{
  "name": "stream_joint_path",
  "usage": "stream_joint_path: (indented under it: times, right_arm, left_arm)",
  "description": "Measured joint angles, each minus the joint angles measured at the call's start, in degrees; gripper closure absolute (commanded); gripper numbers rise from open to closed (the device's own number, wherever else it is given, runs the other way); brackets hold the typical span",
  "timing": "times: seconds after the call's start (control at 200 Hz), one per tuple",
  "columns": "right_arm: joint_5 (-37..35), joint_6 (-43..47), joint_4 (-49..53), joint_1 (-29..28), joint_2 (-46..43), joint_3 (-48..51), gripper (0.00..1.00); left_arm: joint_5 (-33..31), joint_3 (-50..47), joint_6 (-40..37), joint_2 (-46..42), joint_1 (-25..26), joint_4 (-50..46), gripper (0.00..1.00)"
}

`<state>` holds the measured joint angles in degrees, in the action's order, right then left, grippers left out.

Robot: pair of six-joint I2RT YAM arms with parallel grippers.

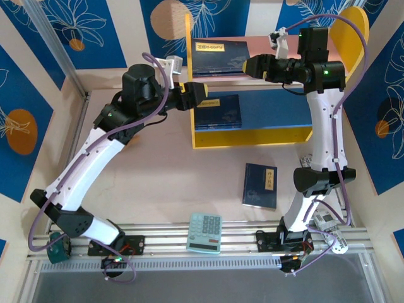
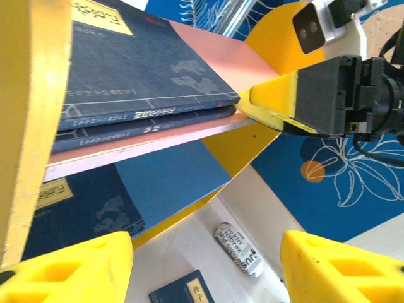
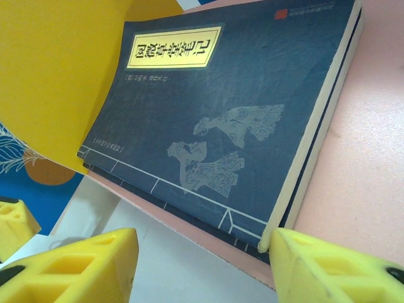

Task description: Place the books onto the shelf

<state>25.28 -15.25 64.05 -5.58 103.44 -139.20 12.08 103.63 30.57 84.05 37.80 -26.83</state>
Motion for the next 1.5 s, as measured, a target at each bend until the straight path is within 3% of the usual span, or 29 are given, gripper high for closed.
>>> stream_joint_path:
  times: [0.265, 0.505, 0.675, 0.785, 1.01, 1.106, 1.201, 1.501]
  right_arm:
    - [-1.9, 0.9, 0.9, 0.3, -2.4, 2.1, 0.4]
    - [-4.6, 1.7, 1.3, 1.6, -10.5, 10.3, 0.4]
    - [-10.1, 1.6, -0.4, -0.3, -24.1, 28.4, 0.41]
    - [-14.9, 0.2, -2.2, -4.0, -34.8, 45.1, 0.41]
    - [-21.4, -9.4, -5.0, -12.0, -50.1, 79.3, 0.43]
    - [-24.9, -14.0, -4.8, -16.1, -50.5, 87.6, 0.4]
    - [-27.3, -16.4, -5.2, -19.1, -48.4, 87.2, 0.4]
    - [-31.7, -19.5, -10.0, -18.9, -39.8, 85.3, 0.41]
  left_arm:
    - [-9.6, 0.2, -3.2, -5.5, -0.2, -6.1, 0.35]
    - [-13.1, -1.8, -4.2, -9.7, -0.2, -7.6, 0.35]
    - [-14.3, -12.2, -4.2, -13.7, -0.2, -7.4, 0.35]
    - [-15.4, -22.6, -3.1, -16.3, -0.2, -6.4, 0.35]
    - [-16.5, -44.7, 3.4, -21.4, -0.3, -4.3, 0.36]
    - [-15.2, -51.2, 6.7, -21.7, -0.3, -1.6, 0.37]
    - [-13.7, -56.6, 9.6, -21.7, -0.3, 1.2, 0.37]
    - [-11.0, -63.0, 13.6, -21.7, 0.0, 6.3, 0.37]
